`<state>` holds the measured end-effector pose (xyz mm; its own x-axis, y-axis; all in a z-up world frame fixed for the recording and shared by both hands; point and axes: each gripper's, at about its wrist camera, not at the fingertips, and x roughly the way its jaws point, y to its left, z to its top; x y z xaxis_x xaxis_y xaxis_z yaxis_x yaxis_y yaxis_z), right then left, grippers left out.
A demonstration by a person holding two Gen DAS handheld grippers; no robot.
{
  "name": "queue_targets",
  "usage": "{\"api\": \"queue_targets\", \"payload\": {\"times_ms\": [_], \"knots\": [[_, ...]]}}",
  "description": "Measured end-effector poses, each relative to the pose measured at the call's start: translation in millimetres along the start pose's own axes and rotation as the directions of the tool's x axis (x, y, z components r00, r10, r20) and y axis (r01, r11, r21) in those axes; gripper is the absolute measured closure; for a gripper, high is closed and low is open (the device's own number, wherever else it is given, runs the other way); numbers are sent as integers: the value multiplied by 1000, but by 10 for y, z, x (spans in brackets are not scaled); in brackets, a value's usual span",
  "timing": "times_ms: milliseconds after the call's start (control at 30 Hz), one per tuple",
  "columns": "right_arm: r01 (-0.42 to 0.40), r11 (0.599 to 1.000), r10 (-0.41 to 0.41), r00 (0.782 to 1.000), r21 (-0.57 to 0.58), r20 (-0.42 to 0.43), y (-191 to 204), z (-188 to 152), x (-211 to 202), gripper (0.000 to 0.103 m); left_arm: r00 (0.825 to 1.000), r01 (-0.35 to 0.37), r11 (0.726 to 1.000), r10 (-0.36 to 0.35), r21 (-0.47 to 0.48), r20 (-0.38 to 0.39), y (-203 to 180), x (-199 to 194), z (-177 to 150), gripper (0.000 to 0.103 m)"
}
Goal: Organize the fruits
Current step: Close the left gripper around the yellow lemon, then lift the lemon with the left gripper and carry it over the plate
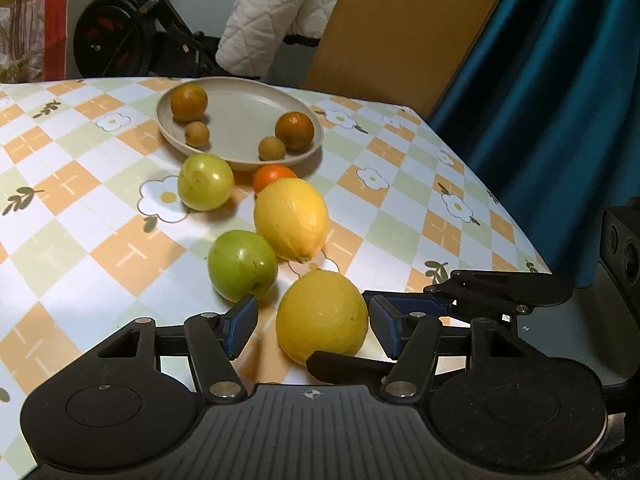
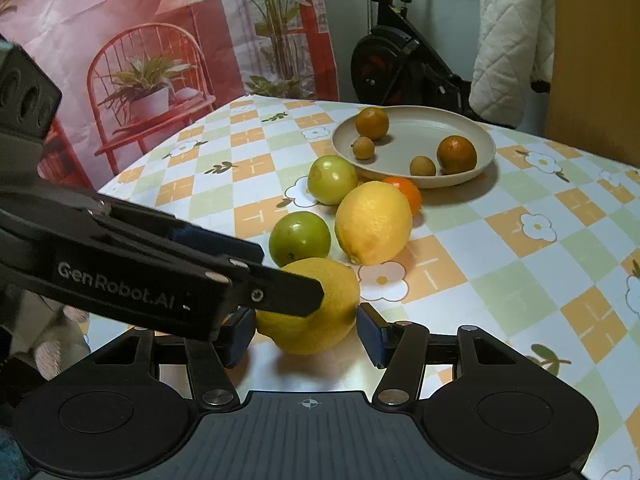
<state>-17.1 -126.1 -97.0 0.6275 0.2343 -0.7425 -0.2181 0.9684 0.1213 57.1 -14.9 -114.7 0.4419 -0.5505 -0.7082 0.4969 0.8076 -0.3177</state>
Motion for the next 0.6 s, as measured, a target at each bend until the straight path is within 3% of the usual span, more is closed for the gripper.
{"api": "queue_targets", "payload": {"times_ms": [133, 233, 600], "knots": [[-9, 1000, 9, 1000, 16, -2, -23, -5, 28, 49, 1000, 10, 1000, -10, -7, -12, 29, 65, -4, 39], [-18, 999, 18, 1000, 26, 3, -32, -5, 35, 49, 999, 44, 999, -44, -29, -15, 66, 92, -4, 47], [-13, 999, 11, 999, 38, 38, -52, 35, -44, 51, 999, 45, 999, -45, 8, 2, -11, 49, 70, 48]]}}
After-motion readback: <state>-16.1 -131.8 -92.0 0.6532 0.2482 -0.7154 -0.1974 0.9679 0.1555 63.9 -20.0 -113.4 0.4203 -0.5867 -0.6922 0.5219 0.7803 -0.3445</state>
